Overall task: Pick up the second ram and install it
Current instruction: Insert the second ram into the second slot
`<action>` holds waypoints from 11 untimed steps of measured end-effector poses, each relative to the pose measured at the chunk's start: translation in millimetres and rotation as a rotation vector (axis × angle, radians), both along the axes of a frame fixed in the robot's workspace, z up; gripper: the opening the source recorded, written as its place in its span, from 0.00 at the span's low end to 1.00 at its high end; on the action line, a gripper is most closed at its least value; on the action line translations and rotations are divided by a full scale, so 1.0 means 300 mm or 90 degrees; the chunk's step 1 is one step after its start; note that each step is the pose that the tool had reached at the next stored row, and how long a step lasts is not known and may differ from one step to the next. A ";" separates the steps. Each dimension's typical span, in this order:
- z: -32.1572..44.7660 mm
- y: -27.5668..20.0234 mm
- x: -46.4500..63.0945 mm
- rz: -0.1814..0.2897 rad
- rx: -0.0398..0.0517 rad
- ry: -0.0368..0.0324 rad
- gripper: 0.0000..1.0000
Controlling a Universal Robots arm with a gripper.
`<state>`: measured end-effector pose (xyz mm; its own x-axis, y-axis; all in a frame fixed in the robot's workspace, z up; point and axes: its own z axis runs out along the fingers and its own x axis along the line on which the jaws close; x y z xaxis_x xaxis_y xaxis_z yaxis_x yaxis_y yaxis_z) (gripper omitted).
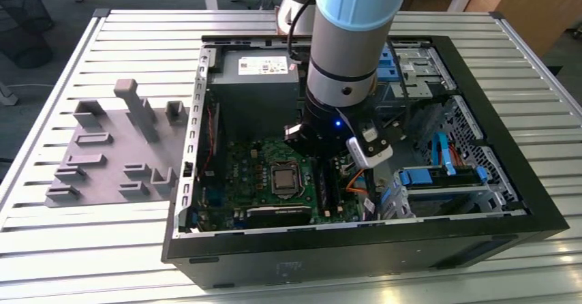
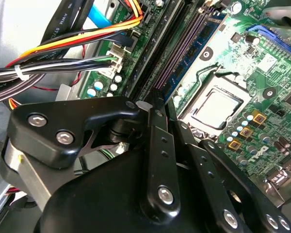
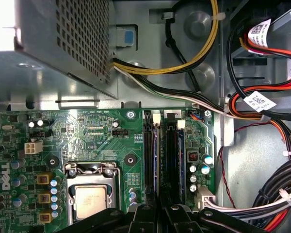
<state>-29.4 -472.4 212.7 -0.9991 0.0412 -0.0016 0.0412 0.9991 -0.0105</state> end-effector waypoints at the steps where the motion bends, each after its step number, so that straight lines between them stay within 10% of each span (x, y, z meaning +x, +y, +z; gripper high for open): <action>1: 0.000 0.000 0.000 0.000 0.0000 0.0001 0.14; 11: 0.002 0.000 0.005 0.000 0.0001 0.0032 0.14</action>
